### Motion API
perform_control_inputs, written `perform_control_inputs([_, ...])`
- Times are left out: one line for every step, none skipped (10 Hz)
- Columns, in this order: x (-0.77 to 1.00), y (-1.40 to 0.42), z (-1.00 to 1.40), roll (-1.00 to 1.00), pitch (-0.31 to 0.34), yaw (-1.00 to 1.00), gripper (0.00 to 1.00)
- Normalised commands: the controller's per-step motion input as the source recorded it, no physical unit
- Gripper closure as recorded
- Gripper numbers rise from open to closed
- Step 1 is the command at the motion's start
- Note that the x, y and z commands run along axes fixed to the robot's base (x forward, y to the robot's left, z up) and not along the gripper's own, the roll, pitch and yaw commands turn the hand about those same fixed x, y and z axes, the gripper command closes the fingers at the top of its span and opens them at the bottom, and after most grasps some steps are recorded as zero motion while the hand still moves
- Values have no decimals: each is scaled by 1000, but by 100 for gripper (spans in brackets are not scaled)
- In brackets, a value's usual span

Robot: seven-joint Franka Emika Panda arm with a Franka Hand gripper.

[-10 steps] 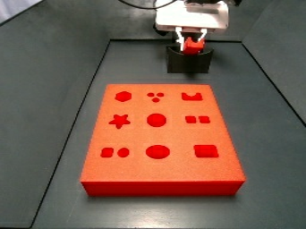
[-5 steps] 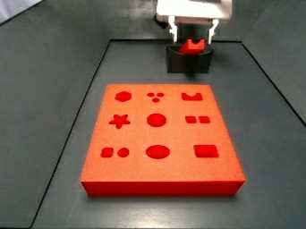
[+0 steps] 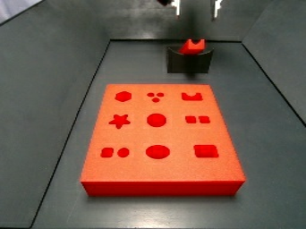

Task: Pick up the arch object. Move up. Place the arch object on the fixture. Regrasp the arch object. Move to above the board. Insert the arch object.
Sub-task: Regrasp the arch object.

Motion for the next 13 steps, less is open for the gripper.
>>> perform_control_inputs([-1,-965,1000,1000,32,13,0])
perform_control_inputs([7,-1000,953,1000,31,13,0])
perform_control_inputs([-20,-1000,949,1000,23,12,0])
perform_control_inputs([-73,-997,898,1000,13,12,0])
perform_control_inputs([-76,-882,750,1000,10,12,0])
perform_control_inputs([-46,-571,362,1000,6,12,0])
perform_control_inputs([-33,-437,196,1000,5,12,0])
perform_control_inputs([-6,-172,0,1000,2,13,0])
perform_control_inputs([-9,-21,26,1000,3,14,0])
perform_control_inputs([-13,-27,31,1000,-1,14,0])
perform_control_inputs([-11,-43,17,1000,-3,14,0])
perform_control_inputs([-11,-26,13,1000,-7,15,0])
perform_control_inputs([-12,-17,14,1000,-9,16,0])
